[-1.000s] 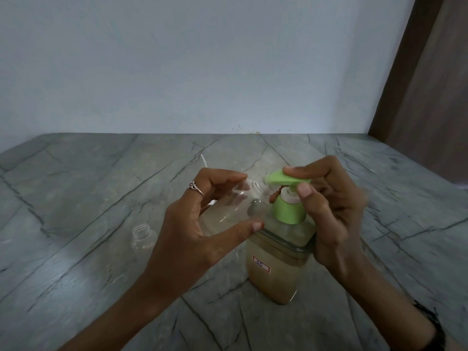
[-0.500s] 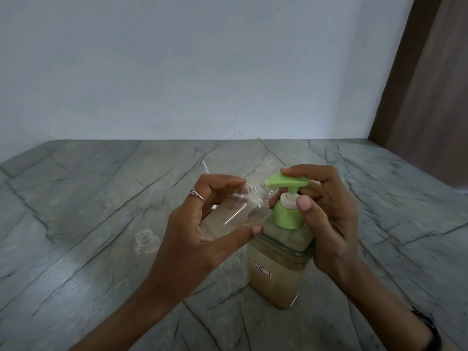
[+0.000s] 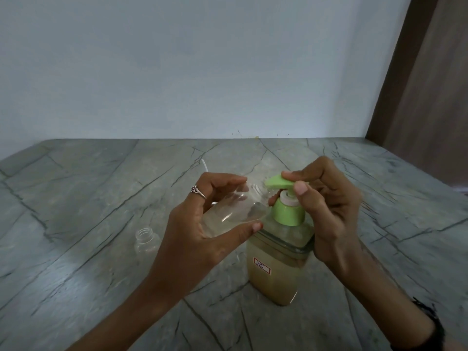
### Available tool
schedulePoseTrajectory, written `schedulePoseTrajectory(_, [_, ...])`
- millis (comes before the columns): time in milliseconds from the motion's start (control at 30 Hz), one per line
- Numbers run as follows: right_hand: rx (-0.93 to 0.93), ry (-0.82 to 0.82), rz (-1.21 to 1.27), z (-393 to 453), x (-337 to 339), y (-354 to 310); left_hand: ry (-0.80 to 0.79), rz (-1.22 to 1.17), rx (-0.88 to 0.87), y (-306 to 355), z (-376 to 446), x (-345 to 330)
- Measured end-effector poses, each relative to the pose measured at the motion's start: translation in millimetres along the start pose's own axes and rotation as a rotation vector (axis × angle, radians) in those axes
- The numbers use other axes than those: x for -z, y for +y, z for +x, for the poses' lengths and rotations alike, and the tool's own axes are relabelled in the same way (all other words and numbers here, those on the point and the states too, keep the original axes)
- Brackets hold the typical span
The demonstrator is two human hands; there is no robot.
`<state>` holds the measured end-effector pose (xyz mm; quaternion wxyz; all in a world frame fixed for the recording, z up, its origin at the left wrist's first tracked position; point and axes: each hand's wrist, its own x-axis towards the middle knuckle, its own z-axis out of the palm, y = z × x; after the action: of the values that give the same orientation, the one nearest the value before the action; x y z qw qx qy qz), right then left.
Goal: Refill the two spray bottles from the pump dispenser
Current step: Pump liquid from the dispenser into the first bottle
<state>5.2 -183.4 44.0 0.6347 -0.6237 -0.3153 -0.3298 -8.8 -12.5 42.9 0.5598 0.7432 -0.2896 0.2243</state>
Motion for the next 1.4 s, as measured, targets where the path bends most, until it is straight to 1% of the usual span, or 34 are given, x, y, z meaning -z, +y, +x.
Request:
schedulePoseTrajectory(133, [0.018,-0.049,0.017,-4,3,3,0.009,-0.003,-0.001,1,0,0])
schedulePoseTrajectory(300, [0.018,-0.067,0.026,-6,3,5,0.015,0.008,0.001,1,0,0])
schedulePoseTrajectory(400, [0.009,-0.067,0.022,-7,3,6,0.011,0.017,-0.002,0,0,0])
schedulePoseTrajectory(700, [-0.002,0.009,0.042,0,1,3,0.008,0.030,-0.020,-1,0,0])
schedulePoseTrajectory(867, [0.004,-0.014,-0.014,4,1,2,0.007,0.051,-0.032,-2,0,0])
schedulePoseTrajectory(1033, [0.049,-0.066,0.011,-3,3,4,0.015,0.041,-0.026,-1,0,0])
schedulePoseTrajectory(1233, [0.043,-0.115,0.007,-8,6,11,0.016,0.043,-0.020,1,0,1])
schedulePoseTrajectory(1333, [0.045,-0.115,0.020,-7,5,9,0.019,0.046,-0.017,1,0,1])
schedulePoseTrajectory(1400, [0.026,-0.081,0.037,-5,3,7,0.019,0.044,-0.022,1,0,1])
